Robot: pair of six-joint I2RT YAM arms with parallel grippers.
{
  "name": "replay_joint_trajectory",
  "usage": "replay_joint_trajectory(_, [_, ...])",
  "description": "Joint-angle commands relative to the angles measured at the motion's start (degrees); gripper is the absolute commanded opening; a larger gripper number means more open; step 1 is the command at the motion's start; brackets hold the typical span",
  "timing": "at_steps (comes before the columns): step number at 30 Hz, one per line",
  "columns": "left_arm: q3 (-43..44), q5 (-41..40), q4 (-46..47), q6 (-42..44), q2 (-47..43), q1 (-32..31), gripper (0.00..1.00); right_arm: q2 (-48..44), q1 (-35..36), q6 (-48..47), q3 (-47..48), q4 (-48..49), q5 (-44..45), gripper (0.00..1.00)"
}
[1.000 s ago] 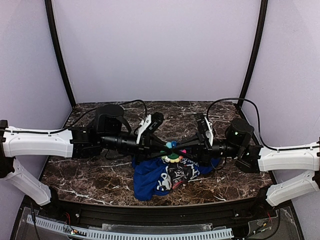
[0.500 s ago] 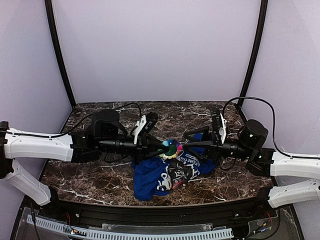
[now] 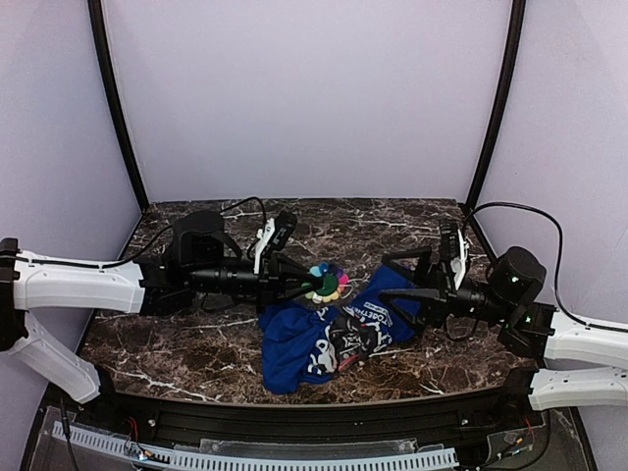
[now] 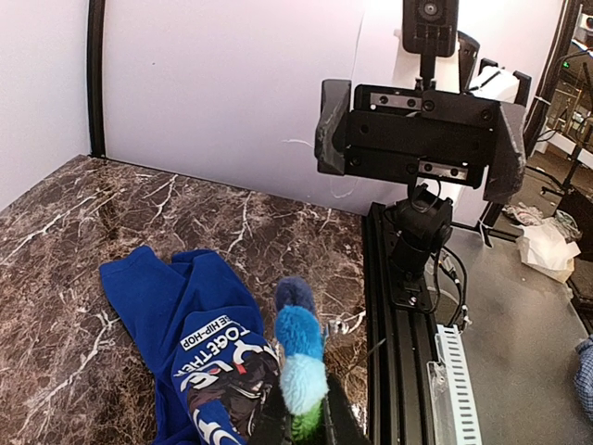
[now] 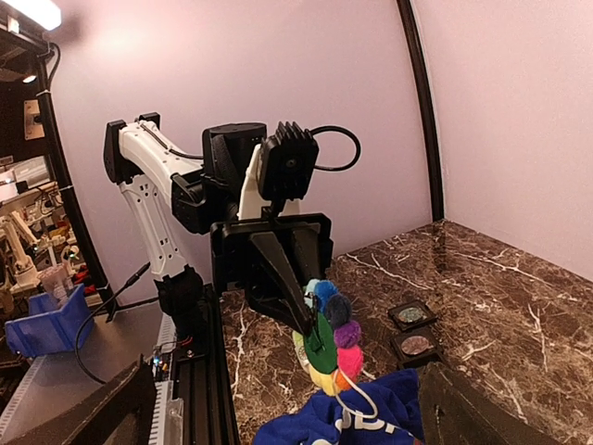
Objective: Remove the brooch from the garment
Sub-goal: Place the brooch in the brooch box.
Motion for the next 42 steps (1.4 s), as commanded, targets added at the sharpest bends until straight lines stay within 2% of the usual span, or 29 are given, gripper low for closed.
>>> replay_joint_trajectory(1, [-0.8, 2.3, 1.6, -0.9, 0.3, 0.5, 0.01, 2.0, 0.7, 1.2, -2.2, 4.0, -2.2, 0.98])
replay_joint_trajectory(9, [0.5, 5.2, -0.6, -0.1, 0.5, 0.6, 0.01, 4.7, 5.8, 0.1, -3.1, 8.4, -3.9, 0.96])
replay_joint_trajectory(13, [0.2, 7.1, -0.5, 0.5, -0.3, 0.5, 0.01, 6.9, 6.6, -1.2, -2.0, 9.2, -5.7, 0.91])
replay_joint_trajectory(18, [0.4, 8.8, -1.0, 0.9, 0.2, 0.5, 0.01, 8.7, 6.6, -2.2, -1.6, 10.9, -2.8, 0.90])
replay_joint_trajectory(23, [0.1, 10.8, -0.5, 0.7, 1.0, 0.5, 0.01, 13.4, 6.5, -3.5, 0.5, 12.3, -0.8, 0.81])
replay_joint_trajectory(30, [0.1, 10.0, -0.4, 0.5, 1.2, 0.5, 0.01, 21.3, 6.5, -5.0, 3.6, 14.7, -5.0, 0.66])
replay_joint_trajectory(42, [0.7, 9.4, -1.2, 0.6, 1.1, 0.5, 0.01, 25.8, 6.7, -2.9, 5.3, 19.8, -5.0, 0.50])
